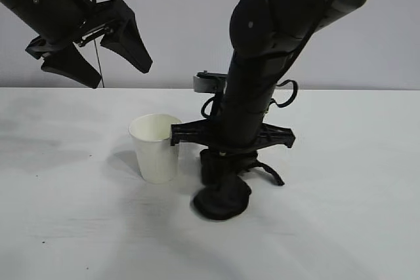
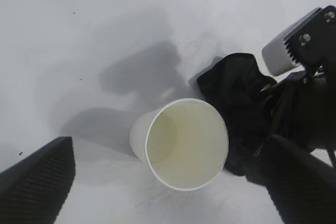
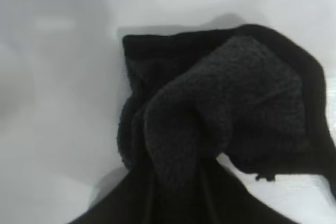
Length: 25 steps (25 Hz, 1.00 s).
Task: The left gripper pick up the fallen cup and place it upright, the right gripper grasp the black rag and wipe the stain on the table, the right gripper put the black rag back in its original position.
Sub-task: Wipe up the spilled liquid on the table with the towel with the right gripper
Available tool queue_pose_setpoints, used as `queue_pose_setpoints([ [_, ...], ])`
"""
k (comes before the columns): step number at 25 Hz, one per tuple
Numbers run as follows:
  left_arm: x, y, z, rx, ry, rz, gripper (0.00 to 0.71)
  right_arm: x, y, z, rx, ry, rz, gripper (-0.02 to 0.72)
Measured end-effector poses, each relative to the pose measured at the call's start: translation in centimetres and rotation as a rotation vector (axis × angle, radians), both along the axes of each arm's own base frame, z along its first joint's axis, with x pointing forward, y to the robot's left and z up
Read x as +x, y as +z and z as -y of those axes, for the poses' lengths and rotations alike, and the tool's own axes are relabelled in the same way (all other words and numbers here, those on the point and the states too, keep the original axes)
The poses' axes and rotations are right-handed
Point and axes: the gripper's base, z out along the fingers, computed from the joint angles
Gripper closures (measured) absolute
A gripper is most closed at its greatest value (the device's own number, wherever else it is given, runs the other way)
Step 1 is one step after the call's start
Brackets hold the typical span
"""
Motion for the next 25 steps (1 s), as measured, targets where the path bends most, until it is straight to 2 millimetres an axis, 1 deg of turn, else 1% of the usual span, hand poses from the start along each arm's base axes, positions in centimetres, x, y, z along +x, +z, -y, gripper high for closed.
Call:
queue_pose_setpoints([
  [2,0.0,0.0,-0.1,0.000,0.002,0.000,0.016,0.2,-0.1,0.2,0.008,-0.019,-0.006,0.606],
  [4,0.1,0.0,-0.3,0.000,0.008,-0.002,0.016,0.9,-0.2,0.9,0.031,-0.067,-0.011,0.606],
  [7,0.2,0.0,-0.9,-0.001,0.019,-0.006,0.016,2.4,-0.3,3.0,0.050,-0.142,-0.003,0.606],
  [9,0.3,0.0,-1.1,-0.001,0.023,-0.008,0.016,3.3,-0.4,4.9,0.042,-0.184,0.004,0.606],
  [12,0.3,0.0,-1.1,-0.001,0.023,-0.008,0.016,4.1,-0.3,6.8,0.004,-0.199,0.006,0.607],
  [14,0.3,0.0,-1.1,-0.001,0.023,-0.009,0.016,4.2,-0.3,7.5,-0.021,-0.191,0.002,0.607],
  [16,0.3,0.0,-1.1,-0.001,0.024,-0.010,0.016,4.0,-0.2,7.8,-0.037,-0.177,0.007,0.607],
  [19,0.3,0.0,-1.1,-0.001,0.024,-0.010,0.016,2.9,-0.1,8.6,-0.056,-0.162,0.022,0.607],
  [22,0.3,0.0,-1.1,-0.001,0.024,-0.010,0.016,1.3,-0.3,10.0,-0.067,-0.177,0.022,0.607],
  [25,0.3,0.0,-1.1,-0.001,0.024,-0.010,0.016,0.4,-0.3,11.8,-0.066,-0.214,0.025,0.607],
])
